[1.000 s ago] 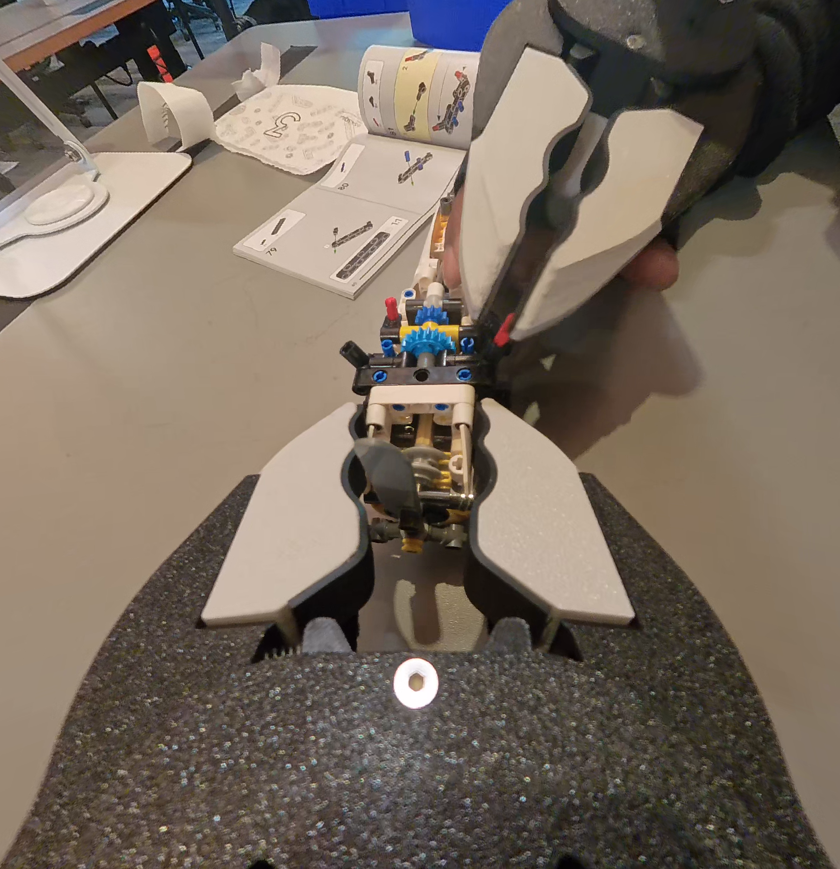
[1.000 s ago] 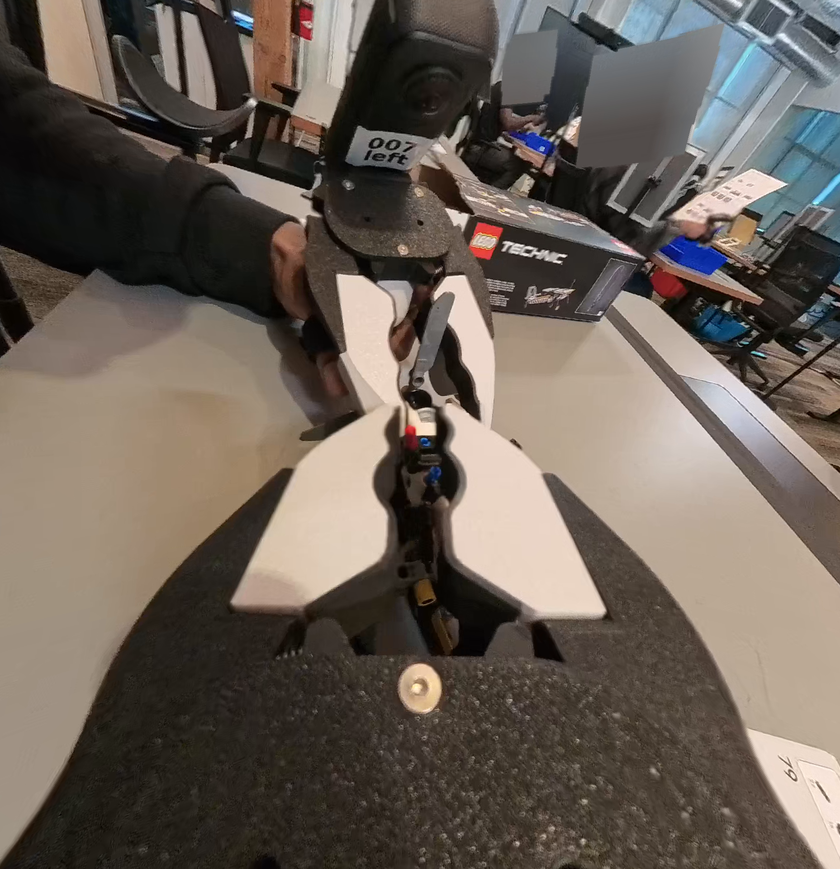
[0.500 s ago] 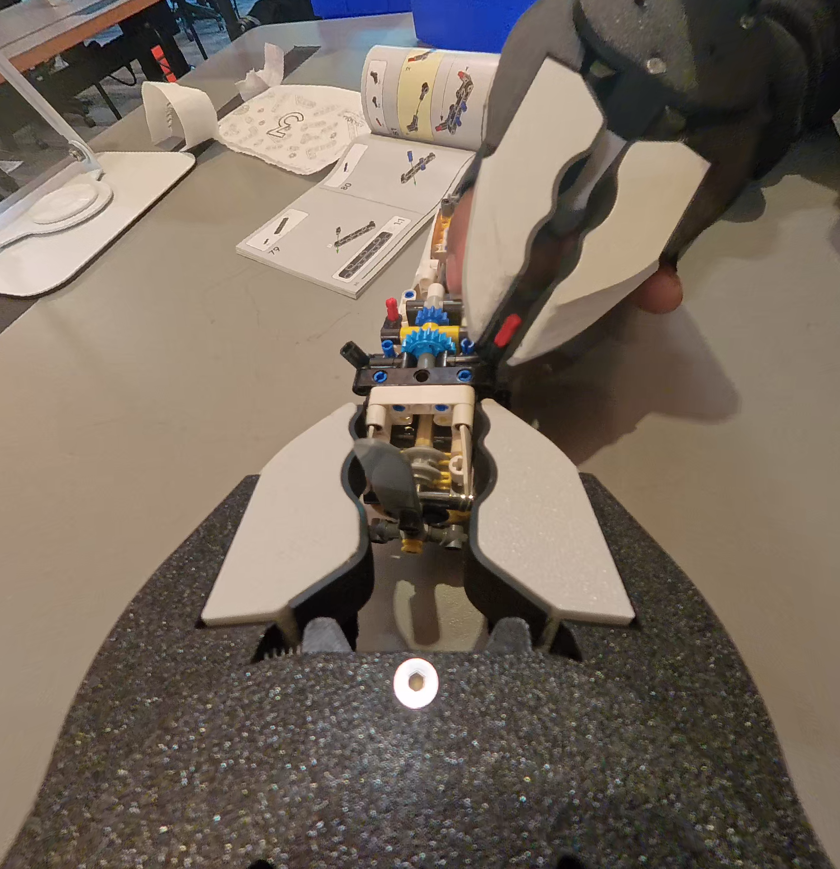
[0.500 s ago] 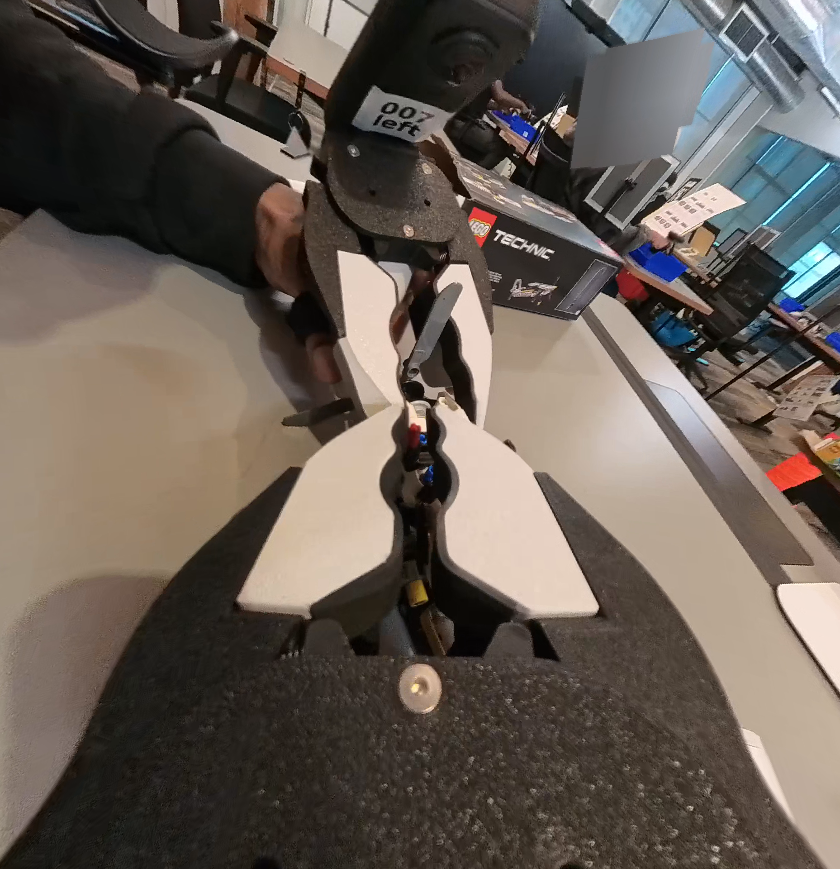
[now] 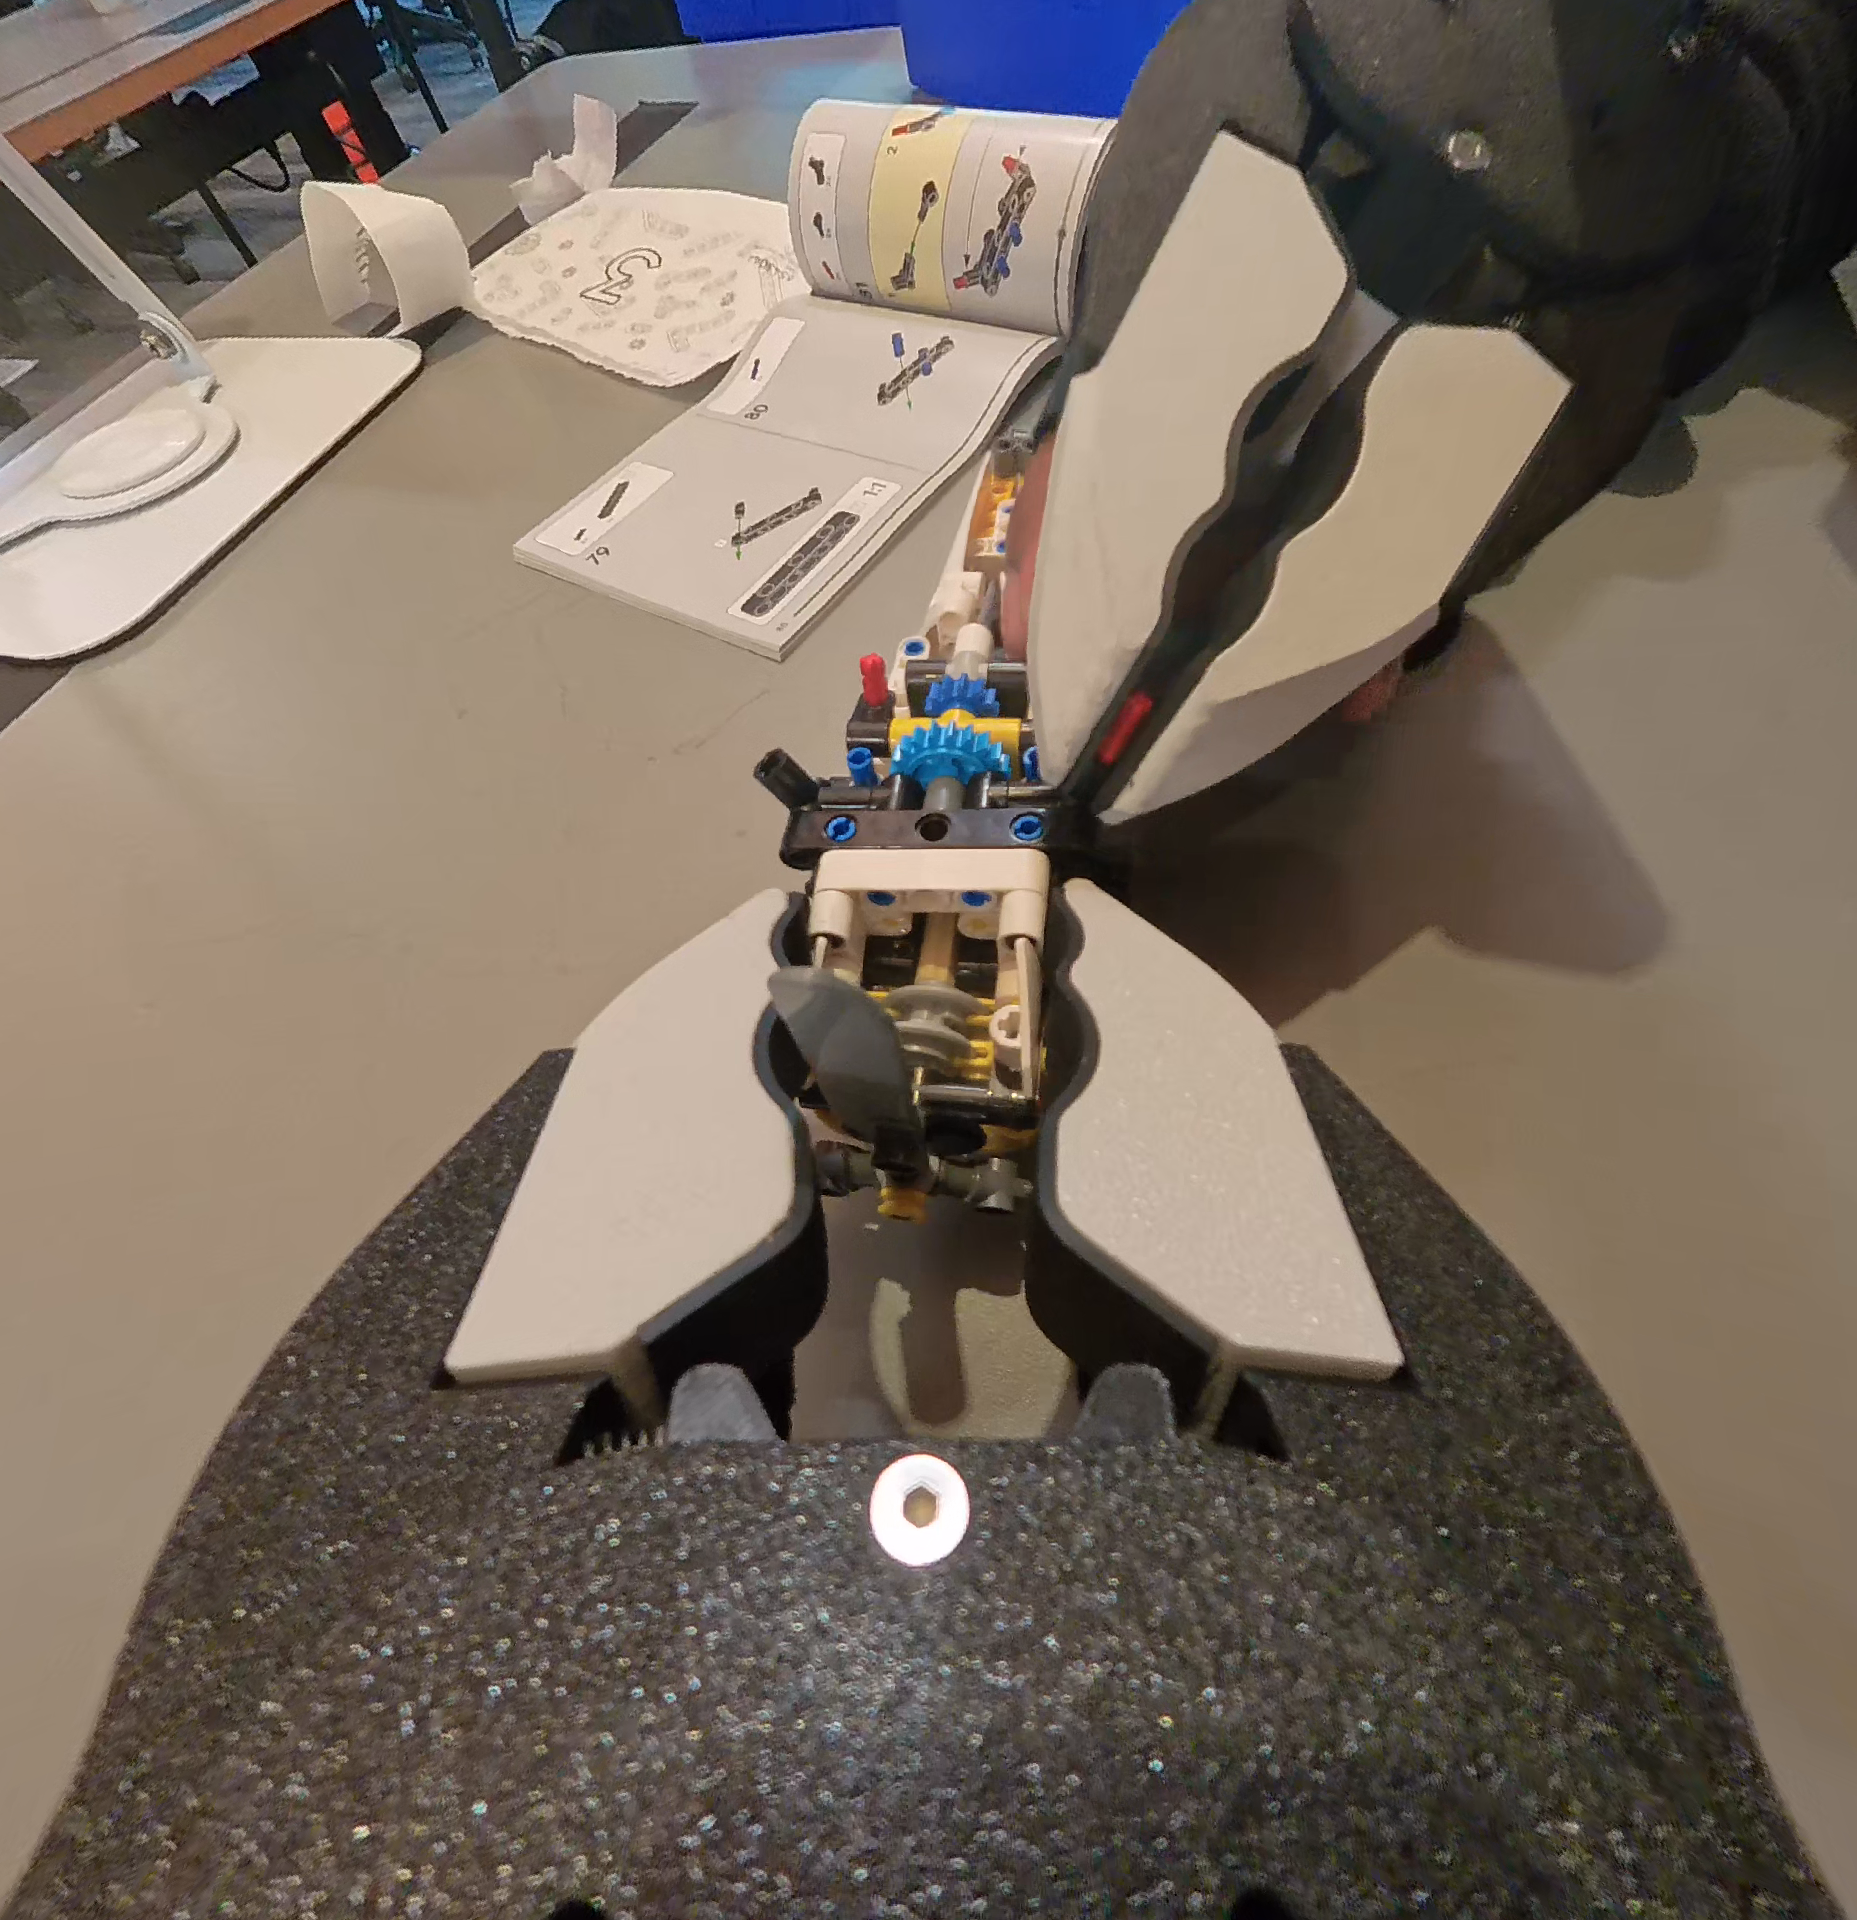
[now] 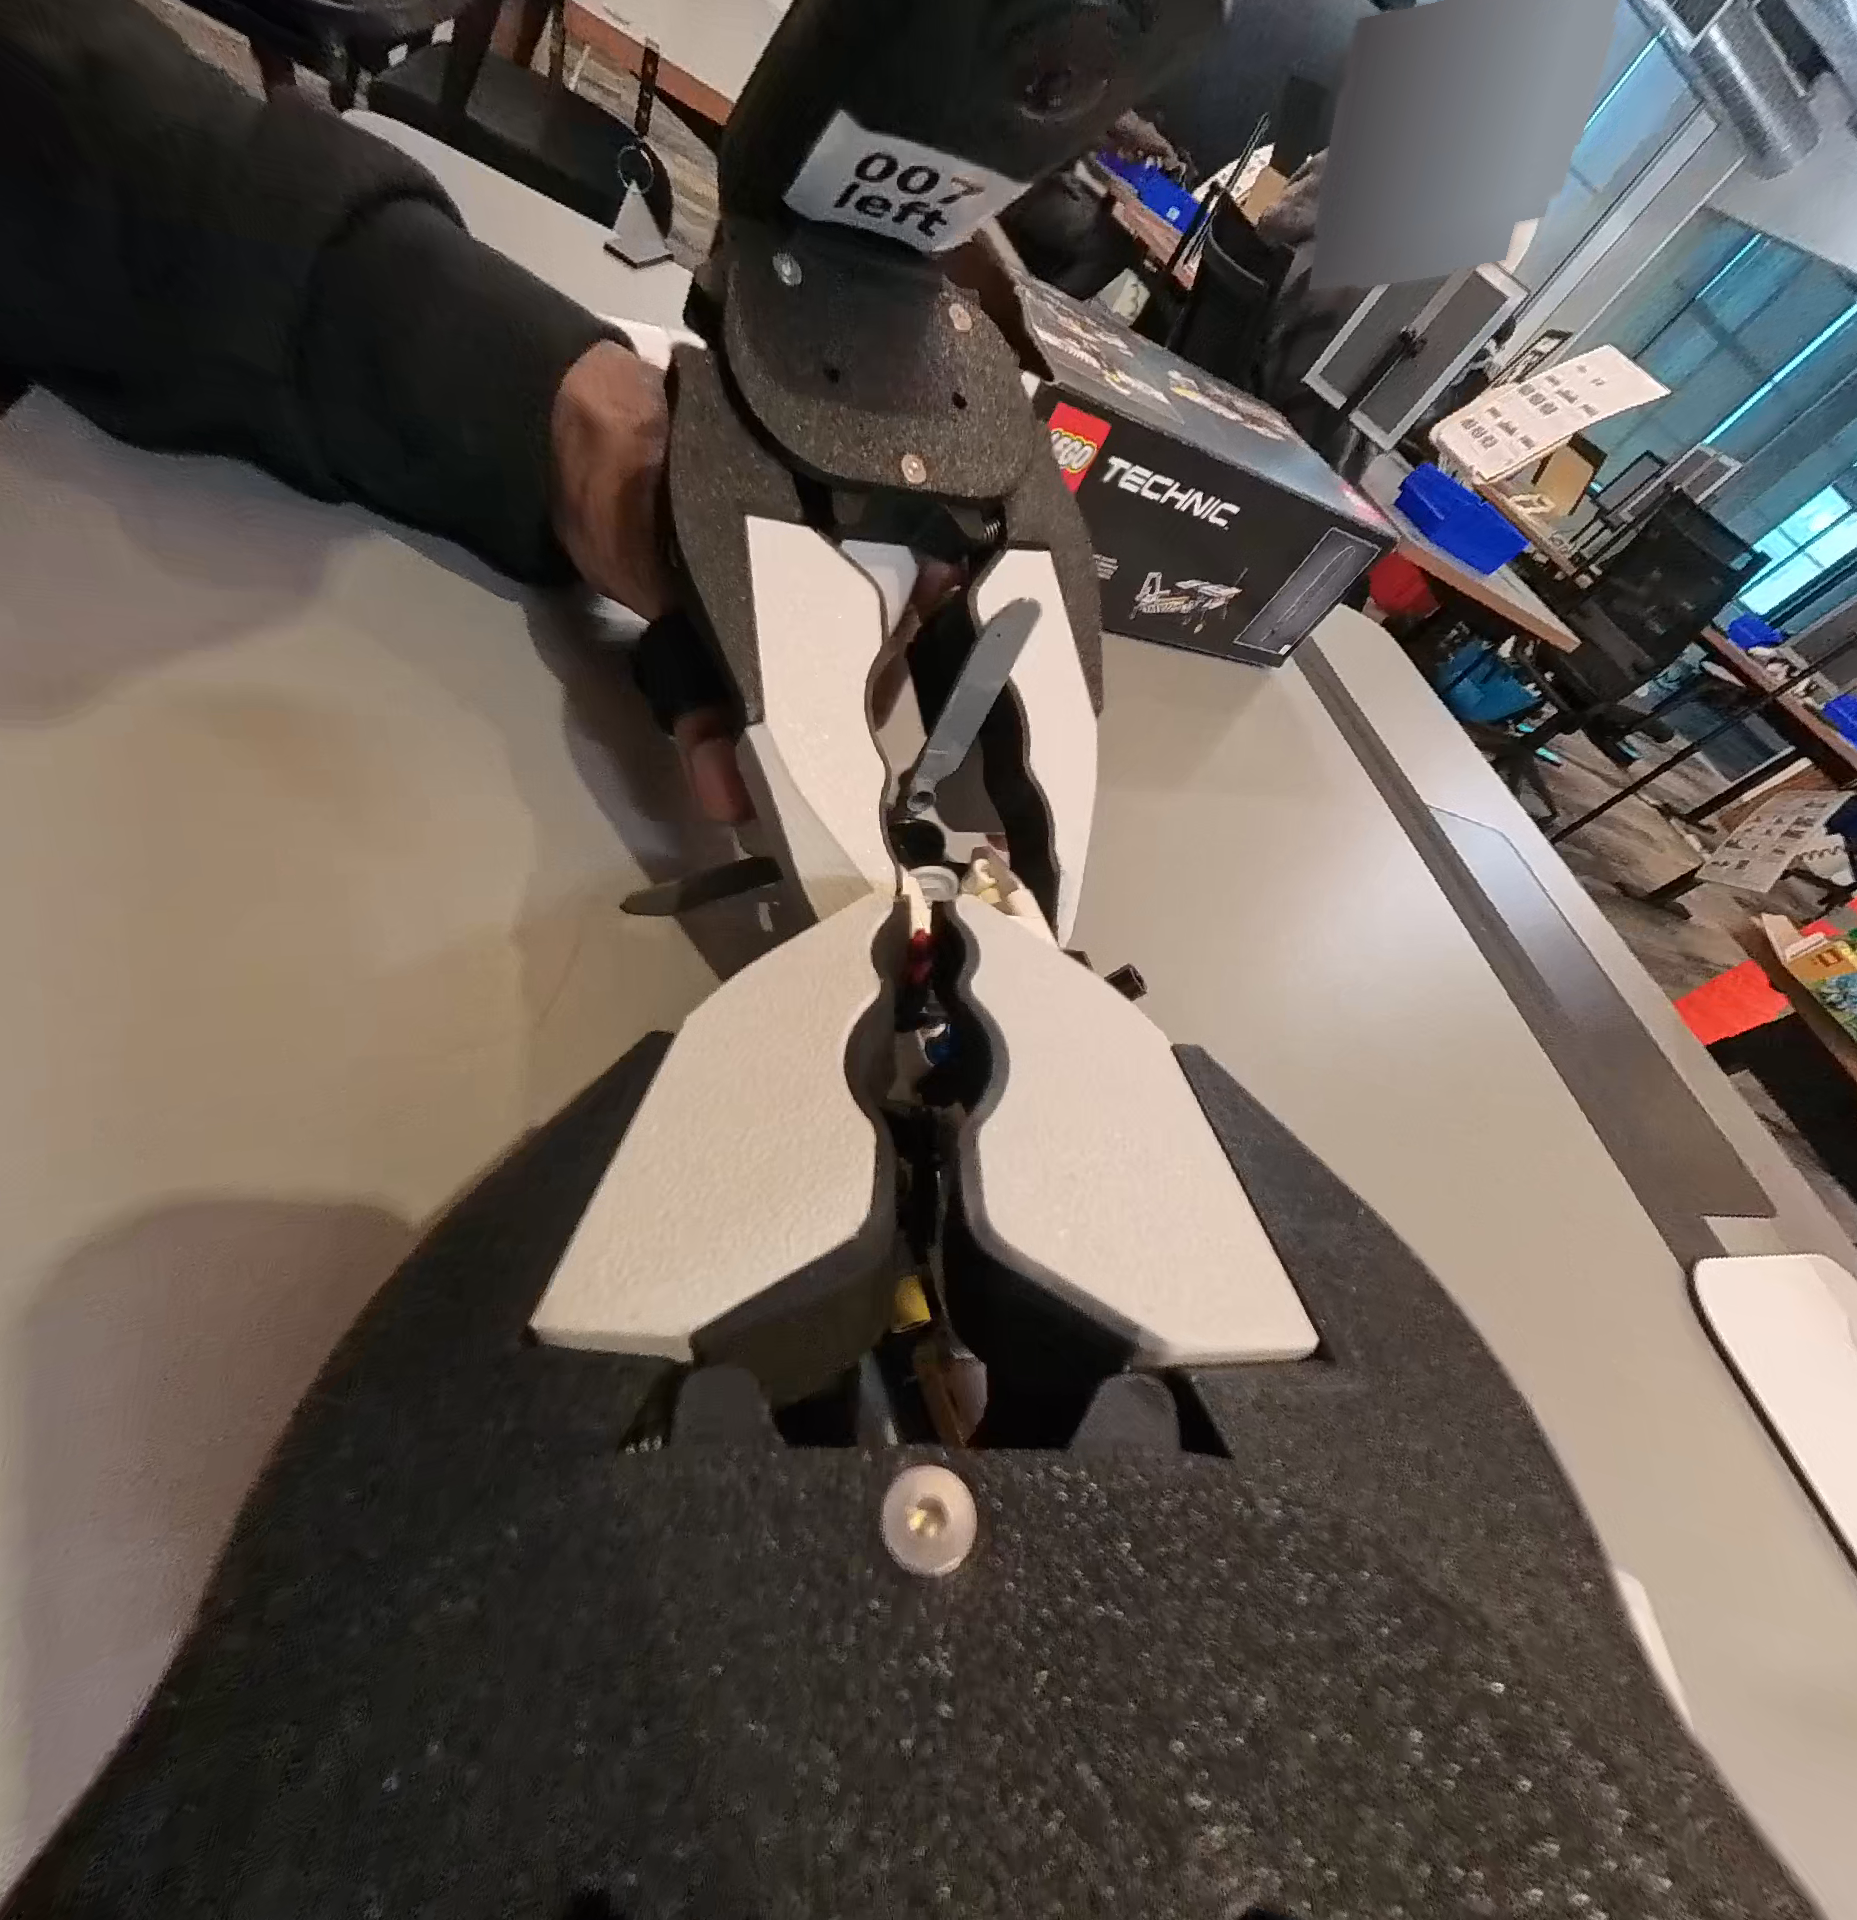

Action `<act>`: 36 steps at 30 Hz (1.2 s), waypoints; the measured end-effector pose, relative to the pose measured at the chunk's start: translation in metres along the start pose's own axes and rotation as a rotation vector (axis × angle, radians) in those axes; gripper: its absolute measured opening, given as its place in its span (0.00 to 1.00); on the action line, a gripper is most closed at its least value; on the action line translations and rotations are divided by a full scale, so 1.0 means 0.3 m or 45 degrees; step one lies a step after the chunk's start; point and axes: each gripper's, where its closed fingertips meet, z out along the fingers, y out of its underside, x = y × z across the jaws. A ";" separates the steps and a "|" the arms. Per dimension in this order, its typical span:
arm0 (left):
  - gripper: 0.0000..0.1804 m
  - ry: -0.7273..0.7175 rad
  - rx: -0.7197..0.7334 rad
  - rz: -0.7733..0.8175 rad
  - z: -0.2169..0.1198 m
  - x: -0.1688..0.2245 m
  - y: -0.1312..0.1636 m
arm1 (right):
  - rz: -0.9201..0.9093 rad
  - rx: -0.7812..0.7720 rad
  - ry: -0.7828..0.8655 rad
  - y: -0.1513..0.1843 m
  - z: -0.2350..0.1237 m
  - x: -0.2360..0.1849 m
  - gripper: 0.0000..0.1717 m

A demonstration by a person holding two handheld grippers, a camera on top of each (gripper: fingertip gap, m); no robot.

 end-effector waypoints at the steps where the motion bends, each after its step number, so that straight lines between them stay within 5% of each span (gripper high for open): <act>1: 0.25 0.003 0.001 0.003 0.000 0.002 0.000 | 0.015 -0.001 -0.005 -0.001 -0.003 0.000 0.02; 6: 0.25 0.019 0.011 -0.002 0.000 0.006 -0.004 | 0.105 0.032 -0.016 -0.009 -0.016 0.007 0.02; 9: 0.25 -0.123 -0.023 -0.074 -0.018 -0.063 0.019 | 0.335 0.255 0.054 -0.094 -0.088 0.088 0.02; 23: 0.25 -0.051 -0.001 -0.022 -0.019 -0.025 0.009 | 0.292 0.125 0.293 -0.027 -0.215 0.174 0.02; 29: 0.25 -0.050 -0.002 -0.010 -0.020 -0.016 0.008 | 0.218 -0.123 0.691 0.012 -0.522 0.297 0.02; 36: 0.25 -0.056 -0.013 -0.018 -0.022 -0.005 0.008 | 0.272 -0.659 1.133 0.182 -1.129 0.442 0.03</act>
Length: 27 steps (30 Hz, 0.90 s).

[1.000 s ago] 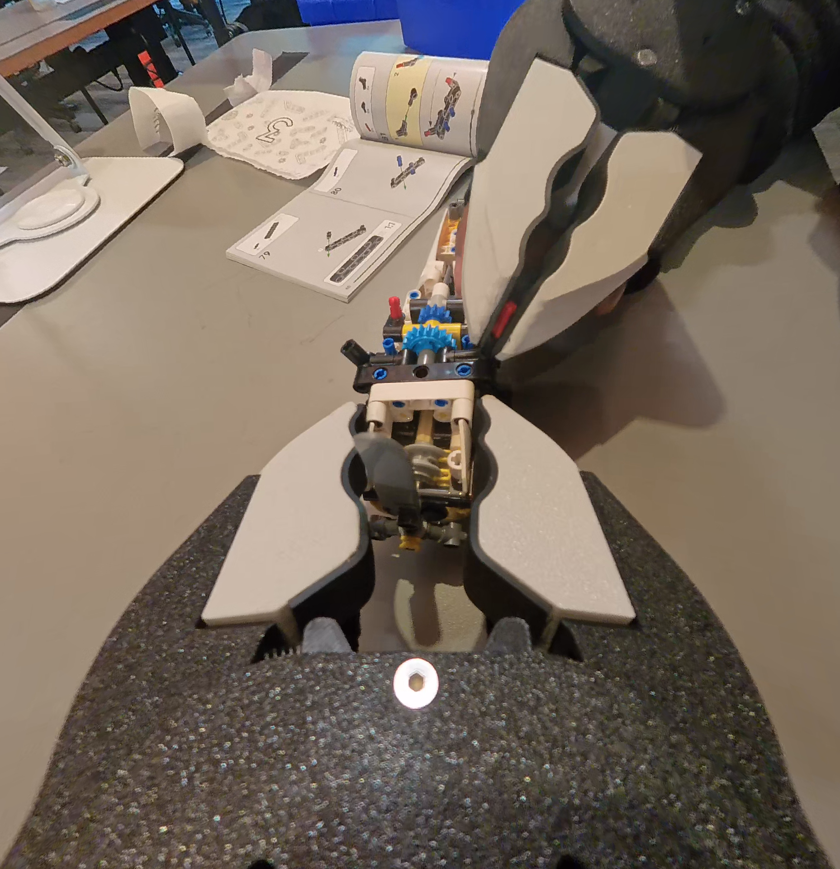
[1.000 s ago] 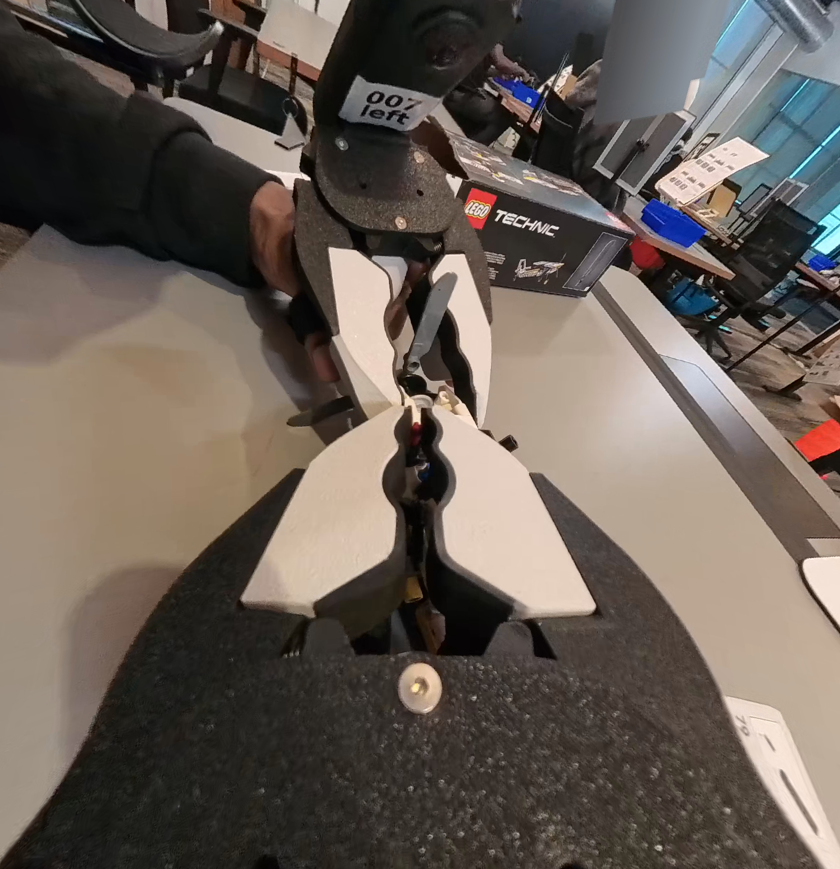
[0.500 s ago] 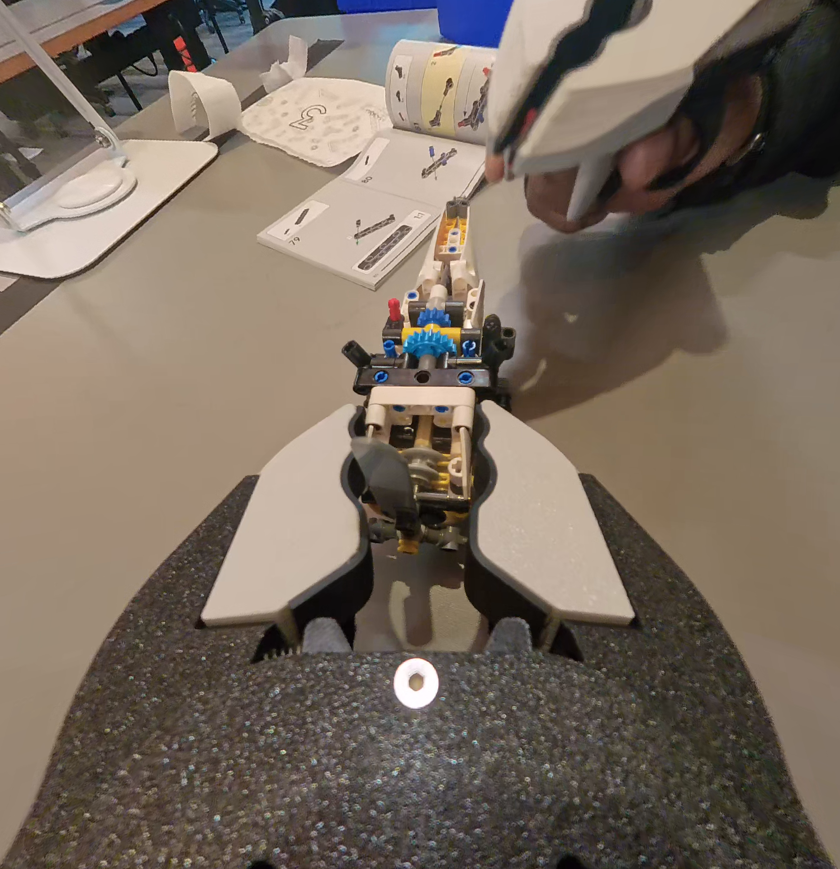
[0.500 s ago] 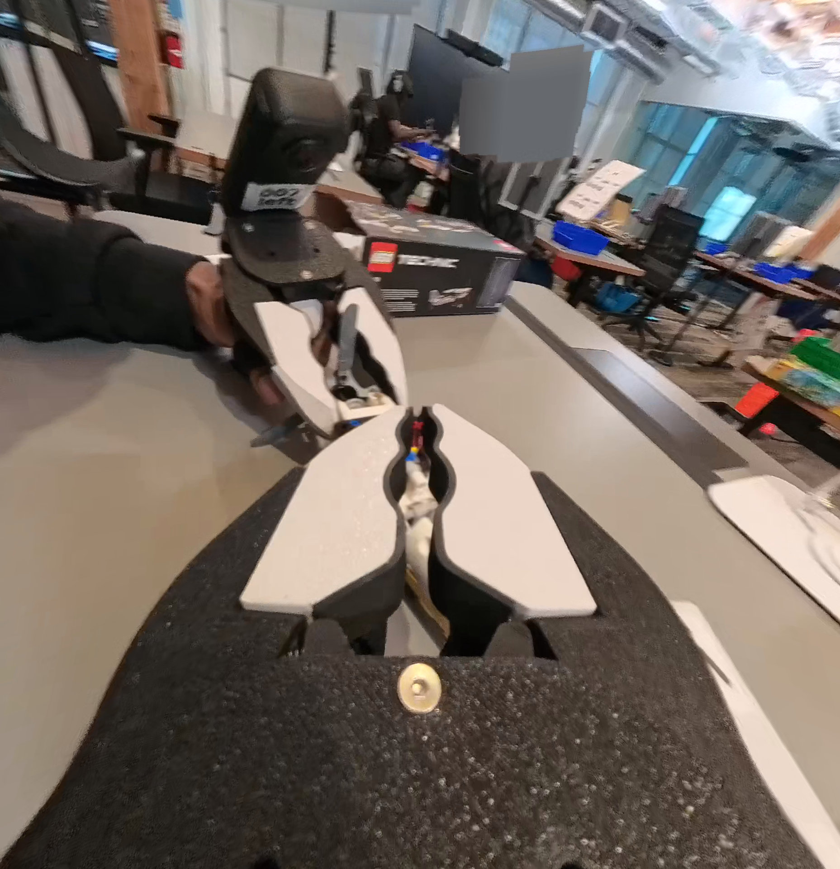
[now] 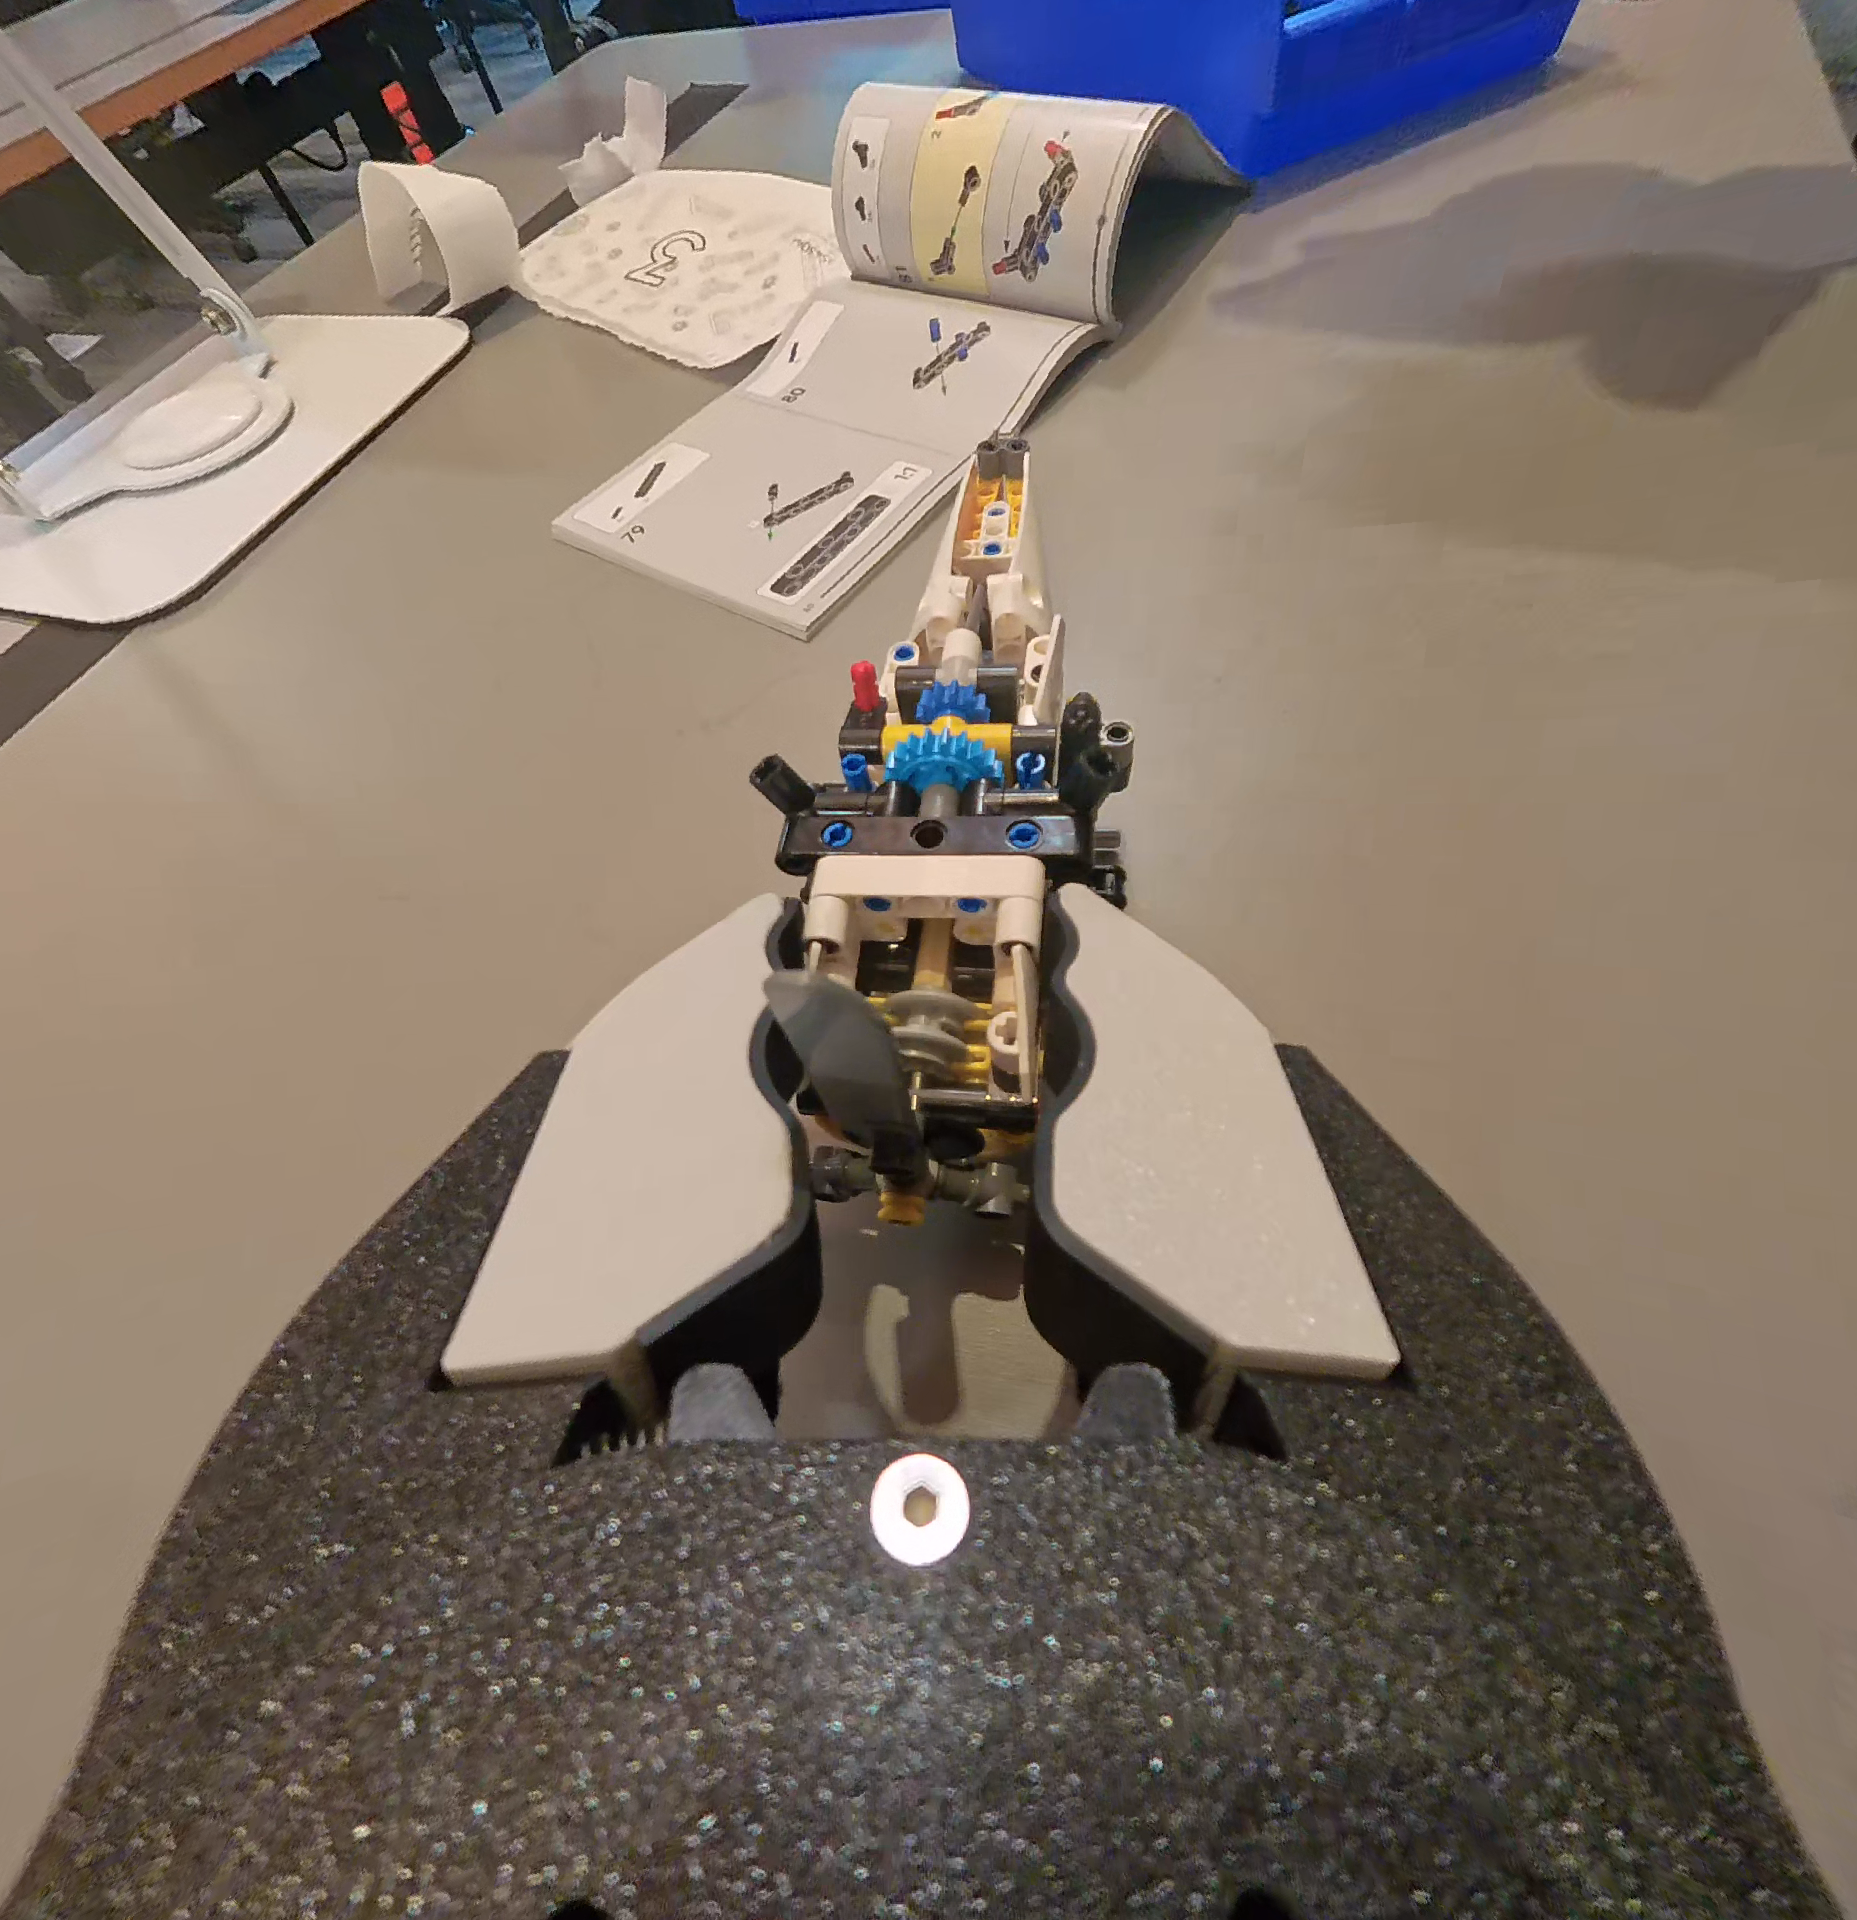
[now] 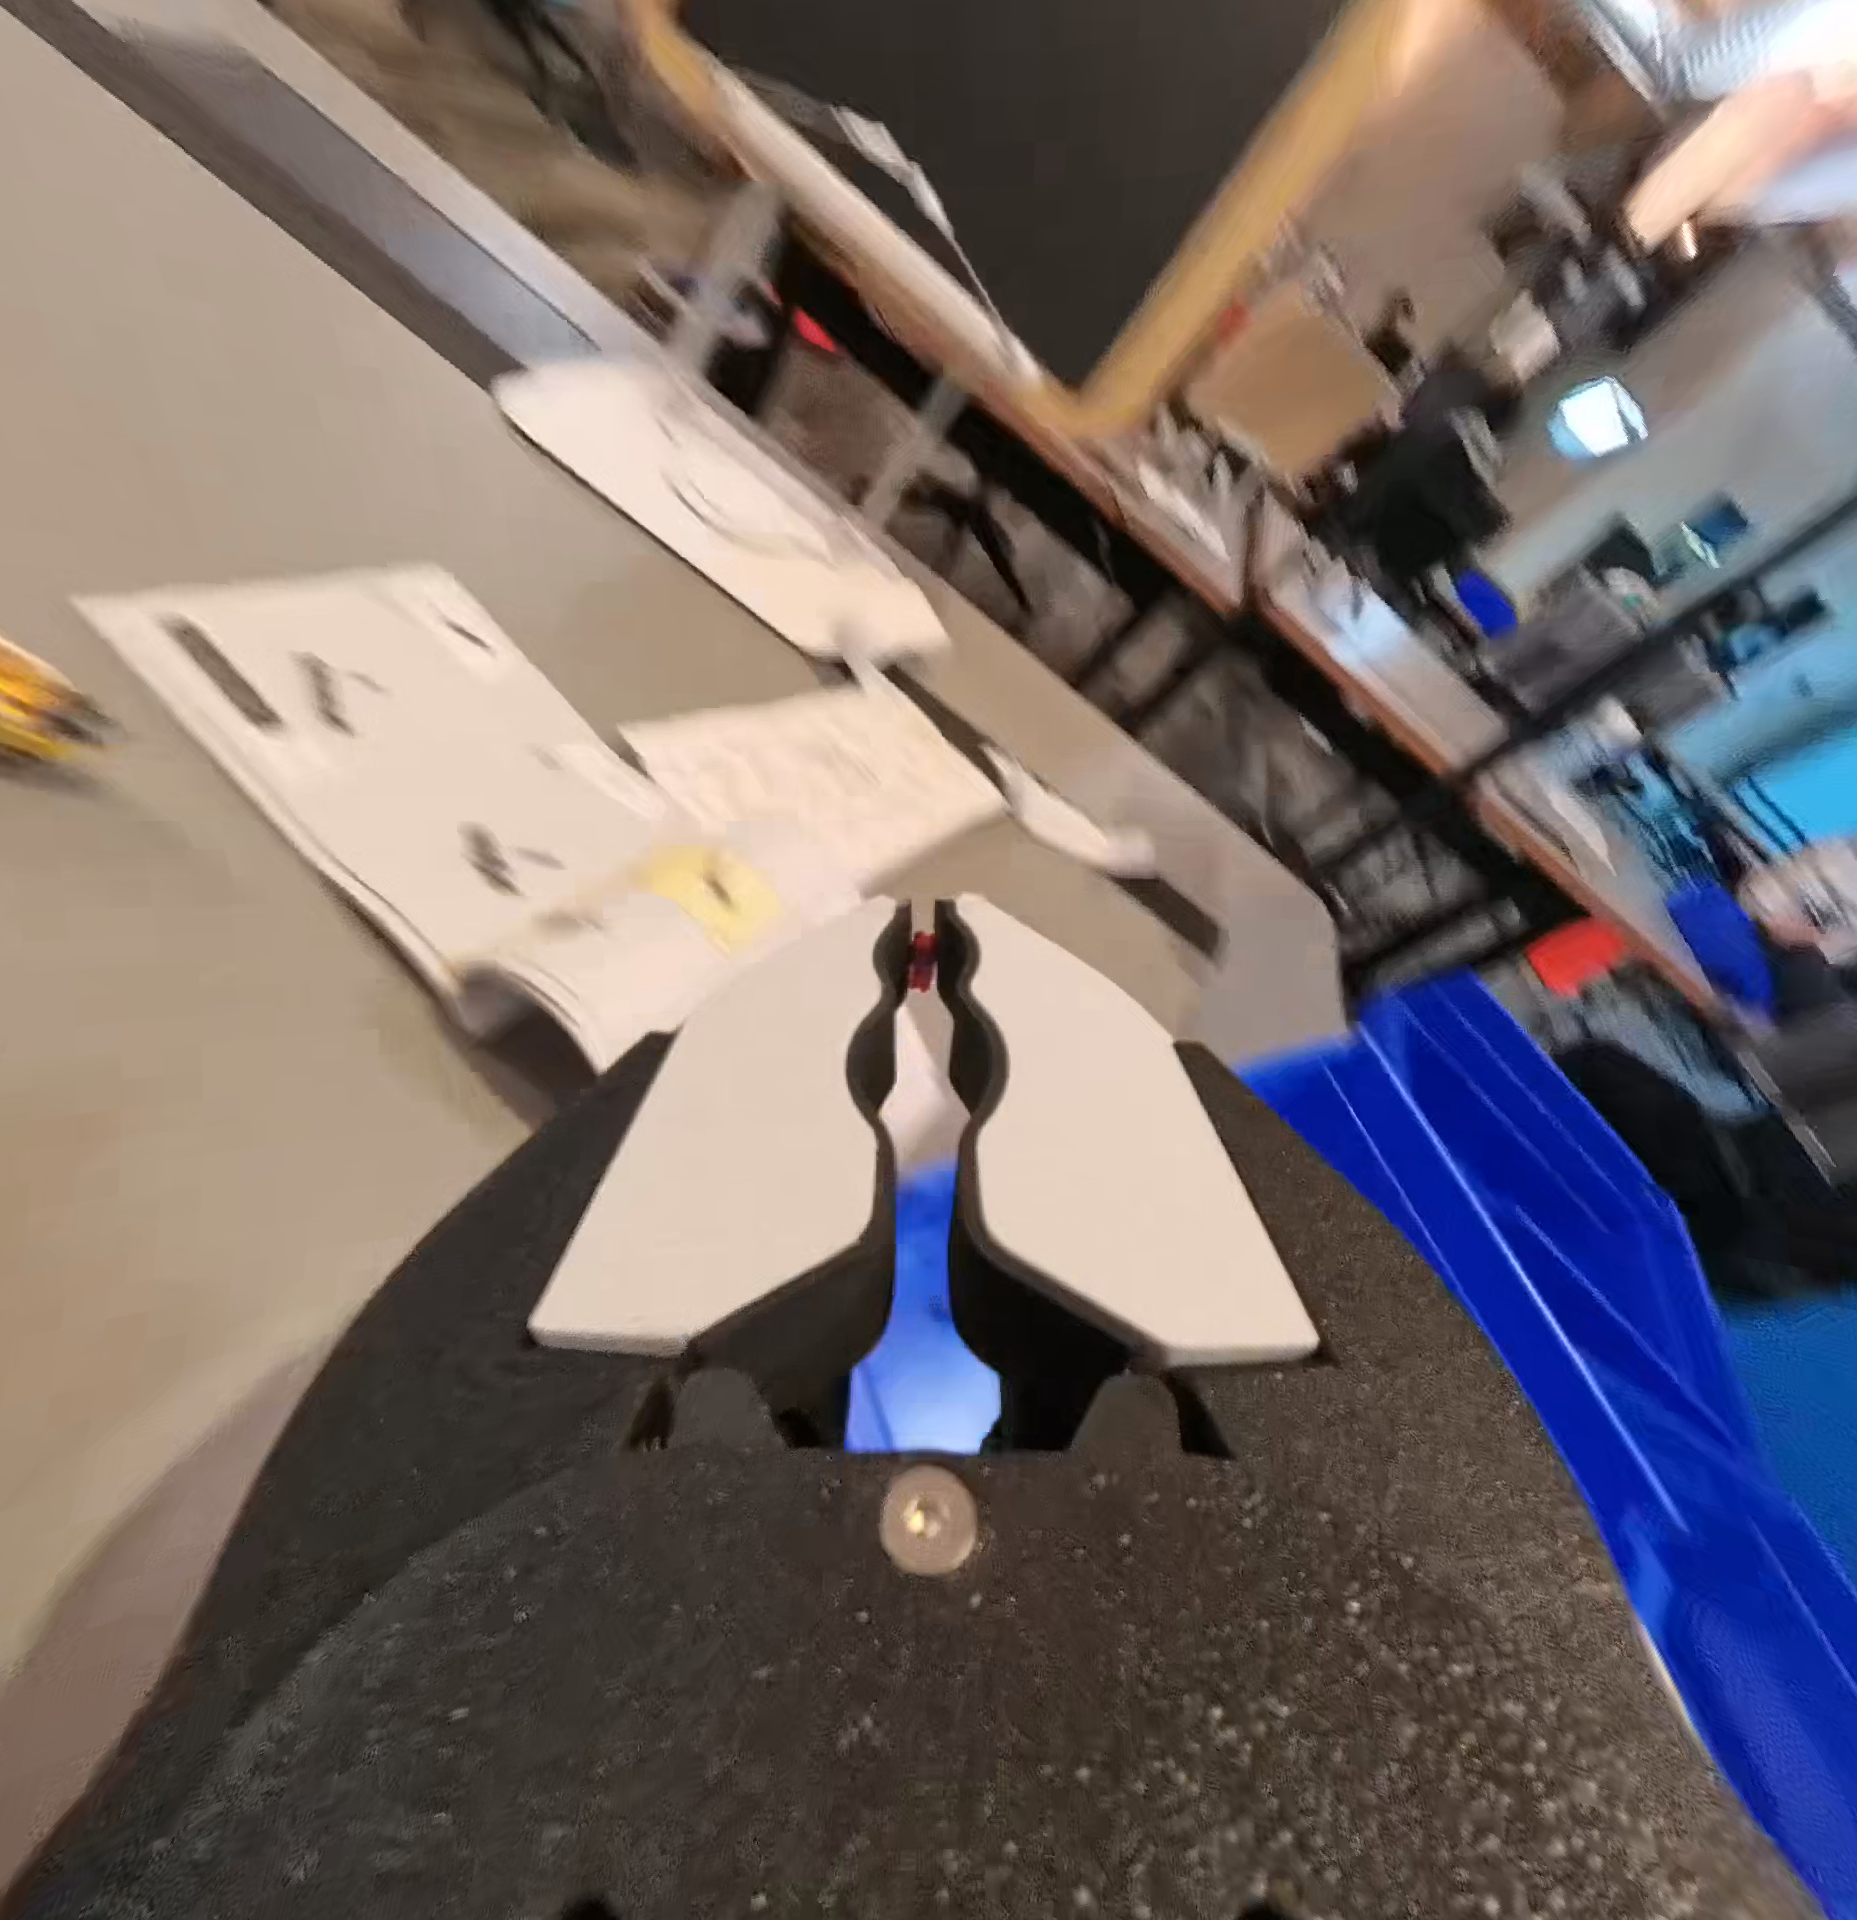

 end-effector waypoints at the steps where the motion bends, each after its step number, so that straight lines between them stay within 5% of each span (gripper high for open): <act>1: 0.25 -0.001 -0.001 -0.001 0.000 0.001 0.000 | 0.020 -0.085 0.045 0.065 -0.018 0.066 0.03; 7: 0.25 0.002 0.006 0.000 0.000 0.004 -0.001 | 0.257 -0.335 0.127 0.321 -0.067 0.266 0.14; 13: 0.25 -0.004 0.009 0.009 0.000 0.006 -0.001 | 0.217 -0.217 0.058 0.208 -0.082 0.216 0.16; 22: 0.25 0.006 0.010 0.014 0.001 0.013 -0.003 | -0.159 0.122 -0.792 -0.123 0.023 -0.571 0.17; 27: 0.25 0.008 0.010 0.020 -0.001 0.022 -0.004 | -0.358 0.288 -1.061 -0.249 0.064 -0.903 0.17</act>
